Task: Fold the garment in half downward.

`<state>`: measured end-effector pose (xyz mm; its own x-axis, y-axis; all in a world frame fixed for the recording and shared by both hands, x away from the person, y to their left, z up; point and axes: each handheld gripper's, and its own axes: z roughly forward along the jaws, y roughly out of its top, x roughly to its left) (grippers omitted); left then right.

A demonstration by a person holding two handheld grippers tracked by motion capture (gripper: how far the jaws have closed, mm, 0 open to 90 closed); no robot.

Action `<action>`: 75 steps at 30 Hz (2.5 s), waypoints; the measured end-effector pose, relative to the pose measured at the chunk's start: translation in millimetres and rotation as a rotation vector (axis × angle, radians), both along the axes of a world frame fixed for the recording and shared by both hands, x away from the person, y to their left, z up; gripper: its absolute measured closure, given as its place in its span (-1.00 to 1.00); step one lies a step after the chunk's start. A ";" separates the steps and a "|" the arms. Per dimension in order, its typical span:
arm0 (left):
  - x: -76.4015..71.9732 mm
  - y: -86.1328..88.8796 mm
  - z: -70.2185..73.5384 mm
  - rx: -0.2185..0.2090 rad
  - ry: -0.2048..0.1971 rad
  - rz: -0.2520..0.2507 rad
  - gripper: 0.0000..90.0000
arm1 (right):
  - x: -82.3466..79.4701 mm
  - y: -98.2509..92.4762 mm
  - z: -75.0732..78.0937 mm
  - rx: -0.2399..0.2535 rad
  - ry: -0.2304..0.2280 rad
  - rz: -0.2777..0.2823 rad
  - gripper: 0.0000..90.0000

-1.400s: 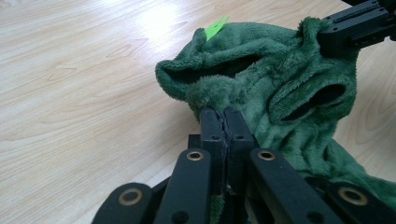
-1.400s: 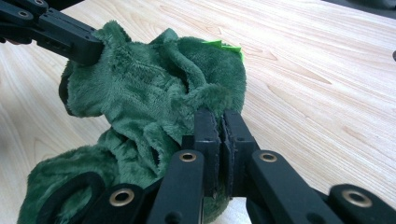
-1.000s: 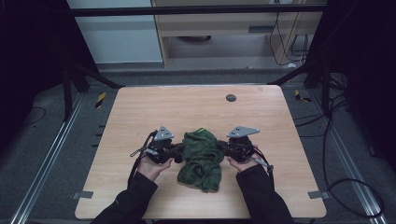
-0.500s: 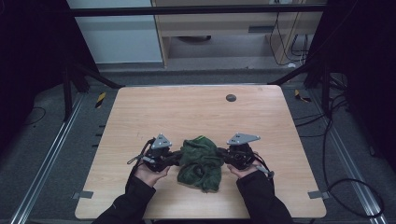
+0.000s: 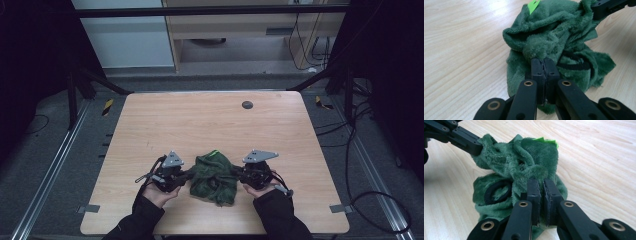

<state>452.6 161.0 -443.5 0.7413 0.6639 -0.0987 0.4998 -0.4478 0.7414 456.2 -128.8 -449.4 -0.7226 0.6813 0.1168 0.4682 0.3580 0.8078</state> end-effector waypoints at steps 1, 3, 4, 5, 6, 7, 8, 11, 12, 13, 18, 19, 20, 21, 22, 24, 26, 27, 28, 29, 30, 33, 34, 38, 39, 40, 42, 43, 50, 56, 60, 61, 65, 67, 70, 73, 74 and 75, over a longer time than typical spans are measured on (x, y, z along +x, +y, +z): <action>-0.8 0.1 -0.8 0.009 0.004 -0.006 0.98 | -1.5 0.2 -0.8 0.003 0.006 0.001 0.88; -2.1 0.1 -2.3 0.010 0.008 -0.008 0.98 | -2.9 0.3 -2.1 -0.002 0.009 0.002 0.87; -2.9 0.1 -3.0 0.011 0.010 -0.008 0.98 | -3.6 0.2 -2.7 -0.001 0.013 0.002 0.87; -3.6 0.1 -3.5 0.011 0.015 -0.009 0.98 | -4.3 0.0 -3.2 0.000 0.016 0.001 0.87; -4.7 0.0 -4.4 0.014 0.016 -0.010 0.98 | -4.7 -0.1 -3.6 0.001 0.019 0.000 0.87; -5.9 -0.2 -5.3 0.017 0.019 -0.011 0.98 | -5.6 -0.5 -3.9 0.001 0.021 0.001 0.87; -6.2 -0.2 -6.0 0.018 0.021 -0.013 0.98 | -6.2 -1.1 -4.3 0.003 0.022 0.001 0.87; -7.4 0.4 -8.0 0.023 0.028 -0.013 0.98 | -8.2 -1.8 -5.6 0.006 0.032 0.000 0.86; -7.8 0.5 -8.6 0.024 0.031 -0.012 0.98 | -9.1 -1.8 -6.2 0.004 0.038 0.001 0.86; -8.5 0.4 -9.4 0.023 0.036 -0.012 0.98 | -9.8 -1.8 -7.2 0.004 0.040 0.003 0.86; -11.5 -0.1 -13.5 0.033 0.048 -0.020 0.98 | -14.1 -2.2 -11.8 -0.003 0.055 0.005 0.85; -11.9 0.1 -14.1 0.039 0.051 -0.022 0.98 | -14.5 -2.3 -12.7 -0.005 0.054 0.008 0.85; -12.2 0.2 -14.6 0.041 0.052 -0.022 0.98 | -15.6 -2.0 -14.2 -0.006 0.060 0.010 0.85; -12.6 0.0 -15.2 0.040 0.057 -0.021 0.98 | -16.2 -1.7 -15.5 -0.008 0.065 0.012 0.85; -12.9 -0.1 -15.9 0.041 0.055 -0.019 0.98 | -16.5 -1.5 -16.9 -0.011 0.066 0.014 0.85; -13.4 -0.3 -16.9 0.044 0.059 -0.023 0.98 | -17.1 -1.3 -18.9 -0.014 0.069 0.014 0.85; -13.8 -0.5 -17.7 0.048 0.059 -0.026 0.98 | -18.0 -1.0 -20.1 -0.015 0.078 0.012 0.85; -14.2 -0.9 -18.1 0.047 0.064 -0.023 0.98 | -18.1 -0.7 -20.7 -0.017 0.077 0.013 0.85; -14.2 -0.8 -18.5 0.046 0.066 -0.023 0.98 | -18.3 -0.5 -21.4 -0.018 0.080 0.017 0.85; -14.2 -0.9 -19.0 0.049 0.071 -0.023 0.98 | -18.7 -0.2 -22.0 -0.019 0.086 0.017 0.85; -14.4 -1.0 -19.5 0.052 0.073 -0.025 0.98 | -18.6 -0.2 -22.7 -0.021 0.084 0.018 0.85; -15.3 -1.8 -21.6 0.057 0.079 -0.026 0.98 | -18.5 -0.7 -23.6 -0.019 0.092 0.014 0.85; -15.6 -1.8 -22.0 0.059 0.081 -0.028 0.98 | -18.2 -0.9 -24.5 -0.019 0.094 0.016 0.85; -17.1 -2.0 -23.4 0.064 0.085 -0.027 0.98 | -18.8 0.0 -27.4 -0.026 0.107 0.025 0.84; -17.3 -2.1 -23.9 0.064 0.088 -0.027 0.98 | -18.9 0.3 -27.9 -0.026 0.109 0.024 0.84; -17.6 -2.3 -24.4 0.067 0.090 -0.027 0.98 | -19.0 0.6 -28.5 -0.024 0.112 0.027 0.84; -17.8 -3.2 -25.5 0.070 0.095 -0.032 0.98 | -18.7 0.6 -30.1 -0.029 0.115 0.028 0.83; -17.8 -3.2 -25.5 0.070 0.095 -0.032 0.97 | -18.6 0.6 -30.6 -0.030 0.121 0.028 0.83; -17.0 -3.5 -28.4 0.066 0.094 -0.036 0.95 | -17.6 0.9 -33.6 -0.036 0.130 0.028 0.81; -15.8 0.9 -23.1 0.040 0.081 -0.020 0.82 | -18.3 -0.2 -28.5 -0.024 0.117 0.029 0.73; -16.8 3.8 -18.6 0.022 0.070 -0.007 0.73 | -19.8 -3.5 -22.0 -0.008 0.101 0.018 0.68; -17.1 4.3 -17.4 0.020 0.069 -0.007 0.71 | -20.3 -4.3 -20.4 -0.005 0.097 0.011 0.67; -17.8 5.6 -11.5 0.006 0.058 0.001 0.64 | -20.1 -7.8 -14.5 0.008 0.081 0.002 0.64; -17.9 7.0 -7.8 -0.002 0.052 0.005 0.62 | -20.0 -9.6 -11.5 0.015 0.074 -0.001 0.63; -17.5 10.5 -2.3 -0.012 0.039 0.014 0.60 | -19.9 -12.6 -7.1 0.032 0.063 -0.014 0.63; -16.2 14.8 2.8 -0.025 0.028 0.031 0.60 | -19.1 -15.3 -3.3 0.043 0.050 -0.023 0.63; -15.4 15.9 4.1 -0.030 0.026 0.037 0.61 | -18.6 -15.9 -2.1 0.044 0.047 -0.029 0.63; -14.6 17.0 5.3 -0.031 0.022 0.042 0.62 | -17.8 -16.2 -1.1 0.046 0.043 -0.034 0.63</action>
<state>438.0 177.9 -438.2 0.7103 0.6906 -0.1358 0.5342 -0.4034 0.7429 438.4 -145.0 -450.4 -0.6926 0.6988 0.1789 0.5143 0.3045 0.8017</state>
